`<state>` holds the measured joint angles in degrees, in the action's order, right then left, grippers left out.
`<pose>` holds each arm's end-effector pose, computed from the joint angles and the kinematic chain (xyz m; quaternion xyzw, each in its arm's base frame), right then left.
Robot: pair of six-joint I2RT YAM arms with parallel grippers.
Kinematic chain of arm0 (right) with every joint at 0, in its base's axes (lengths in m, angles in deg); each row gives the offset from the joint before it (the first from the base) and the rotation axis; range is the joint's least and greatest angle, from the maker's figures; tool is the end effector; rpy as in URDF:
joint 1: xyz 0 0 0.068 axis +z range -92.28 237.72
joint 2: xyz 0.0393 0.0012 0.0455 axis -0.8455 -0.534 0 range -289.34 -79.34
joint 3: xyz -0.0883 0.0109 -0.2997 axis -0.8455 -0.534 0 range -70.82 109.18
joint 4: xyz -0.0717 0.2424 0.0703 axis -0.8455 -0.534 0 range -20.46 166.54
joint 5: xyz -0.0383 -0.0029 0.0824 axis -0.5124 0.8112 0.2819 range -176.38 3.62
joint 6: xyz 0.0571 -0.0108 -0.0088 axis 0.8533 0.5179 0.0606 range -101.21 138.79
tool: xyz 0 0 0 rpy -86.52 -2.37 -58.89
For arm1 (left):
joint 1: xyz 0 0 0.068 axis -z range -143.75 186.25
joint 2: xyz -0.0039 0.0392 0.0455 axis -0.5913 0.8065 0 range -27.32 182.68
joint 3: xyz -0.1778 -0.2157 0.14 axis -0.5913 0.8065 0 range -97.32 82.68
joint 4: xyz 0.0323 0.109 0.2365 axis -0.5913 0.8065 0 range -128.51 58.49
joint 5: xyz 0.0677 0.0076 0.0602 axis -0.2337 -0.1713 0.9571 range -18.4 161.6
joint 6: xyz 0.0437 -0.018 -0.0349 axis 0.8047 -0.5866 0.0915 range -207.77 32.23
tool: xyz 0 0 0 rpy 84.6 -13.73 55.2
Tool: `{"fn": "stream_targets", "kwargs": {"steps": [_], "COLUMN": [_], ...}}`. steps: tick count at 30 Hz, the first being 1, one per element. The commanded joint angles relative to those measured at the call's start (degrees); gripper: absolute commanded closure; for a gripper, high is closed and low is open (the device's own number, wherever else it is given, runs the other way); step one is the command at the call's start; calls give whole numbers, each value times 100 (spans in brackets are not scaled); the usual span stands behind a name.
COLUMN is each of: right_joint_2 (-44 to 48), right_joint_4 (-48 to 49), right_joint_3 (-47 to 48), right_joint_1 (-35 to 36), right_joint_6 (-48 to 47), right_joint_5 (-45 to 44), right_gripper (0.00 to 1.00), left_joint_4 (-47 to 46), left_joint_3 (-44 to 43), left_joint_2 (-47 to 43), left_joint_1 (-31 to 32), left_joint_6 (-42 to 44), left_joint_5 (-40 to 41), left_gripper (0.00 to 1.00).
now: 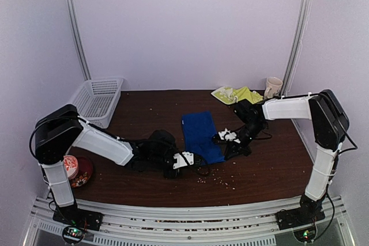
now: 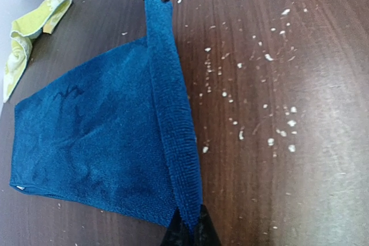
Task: Roll the towels
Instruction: Roll the towel at the center of the board.
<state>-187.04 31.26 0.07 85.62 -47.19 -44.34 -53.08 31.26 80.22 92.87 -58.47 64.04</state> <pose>0.3050 0.1936 0.2001 -0.6972 0.6178 0.3172 0.1776 0.2076 -0.3253 0.1564 0.6399 0.6476 -0.1551 0.3835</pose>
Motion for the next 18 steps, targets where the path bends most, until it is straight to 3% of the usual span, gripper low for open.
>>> {"fn": "stream_targets", "kwargs": {"steps": [1,8,18], "right_joint_2": [-58,-396,-461], "right_joint_4": [-253,-532,-50], "right_joint_3": [111,505,540], "right_joint_1": [-13,-13,-13], "right_joint_6": [29,361,980], "right_joint_5": [-72,-13,-286], "right_gripper": [100,100,100], "left_joint_4": [609,1045,1299], "left_joint_3": [-116,-604,-871], "left_joint_2": [-245,-61,251], "left_joint_1": [-19,-171,-372], "left_joint_6": [-427,-571,-692], "left_joint_5": [-384,-483,-374], "left_gripper": [100,100,95]}}
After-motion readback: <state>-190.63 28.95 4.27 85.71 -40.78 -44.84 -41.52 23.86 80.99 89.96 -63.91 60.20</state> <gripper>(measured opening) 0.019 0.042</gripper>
